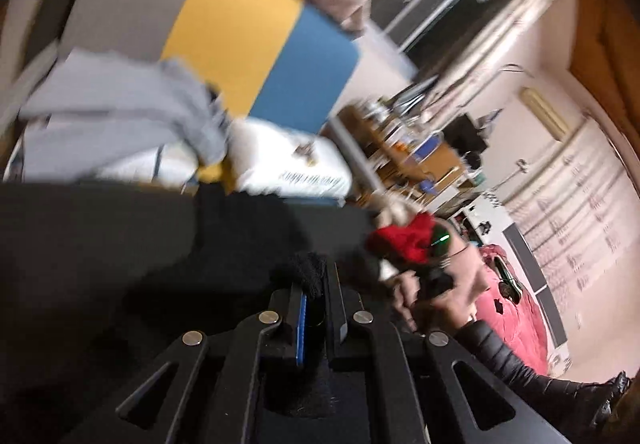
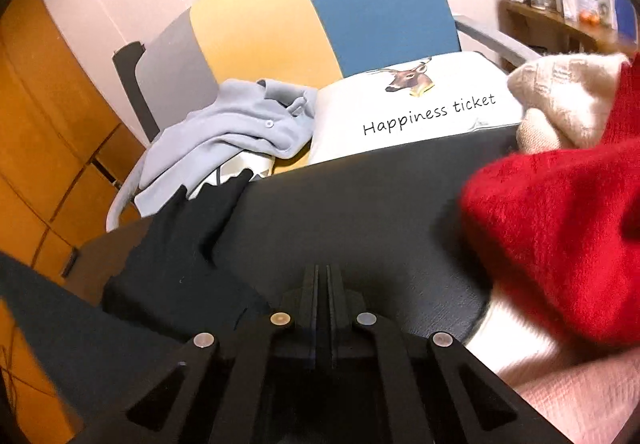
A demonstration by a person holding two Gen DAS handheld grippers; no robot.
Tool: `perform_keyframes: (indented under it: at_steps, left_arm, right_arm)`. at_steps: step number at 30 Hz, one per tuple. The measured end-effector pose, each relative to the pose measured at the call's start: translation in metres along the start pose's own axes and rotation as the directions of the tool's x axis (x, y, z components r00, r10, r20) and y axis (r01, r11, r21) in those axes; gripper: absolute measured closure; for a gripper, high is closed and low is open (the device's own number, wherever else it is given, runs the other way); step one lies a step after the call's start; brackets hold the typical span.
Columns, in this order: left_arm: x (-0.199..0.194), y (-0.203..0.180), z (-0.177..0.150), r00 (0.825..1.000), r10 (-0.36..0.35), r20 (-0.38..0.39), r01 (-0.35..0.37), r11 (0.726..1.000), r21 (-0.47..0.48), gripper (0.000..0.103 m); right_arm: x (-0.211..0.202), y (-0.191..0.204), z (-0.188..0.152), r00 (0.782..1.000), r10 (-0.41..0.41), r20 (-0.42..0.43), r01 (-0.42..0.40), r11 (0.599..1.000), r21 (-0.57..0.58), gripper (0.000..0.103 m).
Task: Fold clothes
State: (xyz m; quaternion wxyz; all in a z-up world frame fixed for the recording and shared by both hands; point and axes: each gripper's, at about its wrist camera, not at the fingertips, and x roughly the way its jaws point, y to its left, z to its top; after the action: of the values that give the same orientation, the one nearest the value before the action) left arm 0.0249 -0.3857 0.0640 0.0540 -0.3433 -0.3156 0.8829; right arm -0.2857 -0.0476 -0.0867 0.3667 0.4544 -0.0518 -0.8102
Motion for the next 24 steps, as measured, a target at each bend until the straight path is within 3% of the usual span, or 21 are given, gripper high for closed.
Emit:
perform_keyframes:
  at_steps: [1,3,4,6,9,10,11,13,14,20,24]
  left_arm:
    - [0.002,0.007,-0.005,1.000,-0.004,-0.006,0.004,1.000,-0.012,0.098]
    - [0.003,0.017,-0.013,1.000,-0.024,-0.013,0.023,0.999,-0.036,0.098]
    - [0.002,0.020,-0.017,1.000,-0.028,-0.015,0.027,0.999,-0.041,0.098]
    - [0.001,0.021,-0.022,0.999,-0.042,-0.016,0.041,0.998,-0.047,0.098]
    - [0.000,0.019,-0.026,0.998,-0.067,-0.016,0.066,0.996,-0.052,0.098]
    - [-0.001,0.015,-0.026,0.997,-0.073,-0.015,0.072,0.996,-0.049,0.098]
    - [-0.002,0.011,-0.025,0.997,-0.077,-0.014,0.076,0.996,-0.040,0.098]
    - [-0.008,-0.001,-0.023,0.995,-0.105,0.000,0.105,0.994,-0.015,0.098]
    - [-0.012,-0.007,-0.021,0.992,-0.122,0.009,0.122,0.993,-0.002,0.098]
    - [-0.019,-0.013,-0.016,0.976,-0.210,0.057,0.211,0.978,-0.001,0.097]
    - [0.023,0.020,-0.024,0.995,-0.097,-0.037,0.094,0.993,-0.076,0.097]
  right_arm:
    - [0.000,0.000,-0.004,0.999,0.028,-0.027,-0.028,1.000,0.000,0.081]
    - [-0.002,0.000,-0.013,0.994,0.071,-0.081,-0.073,0.997,-0.013,0.025]
    - [-0.004,0.002,-0.021,0.991,0.077,-0.111,-0.081,0.996,-0.036,0.019]
    - [-0.006,0.005,-0.037,0.981,0.110,-0.161,-0.118,0.992,-0.039,0.018]
    - [-0.007,0.013,-0.053,0.981,0.115,-0.156,-0.125,0.991,-0.054,0.018]
    - [-0.002,0.018,-0.056,0.982,0.092,-0.162,-0.106,0.991,-0.080,0.019]
    - [0.004,0.023,-0.059,0.985,0.059,-0.164,-0.077,0.991,-0.106,0.027]
    - [0.011,0.033,-0.061,0.989,0.000,-0.146,-0.023,0.988,-0.152,0.060]
    - [0.009,0.036,-0.058,0.991,-0.008,-0.131,-0.013,0.987,-0.160,0.098]
    - [-0.019,0.025,-0.030,0.994,-0.108,0.012,0.108,0.984,-0.142,0.096]
    - [-0.006,0.007,-0.013,0.976,-0.216,0.003,0.214,0.967,-0.141,0.096]
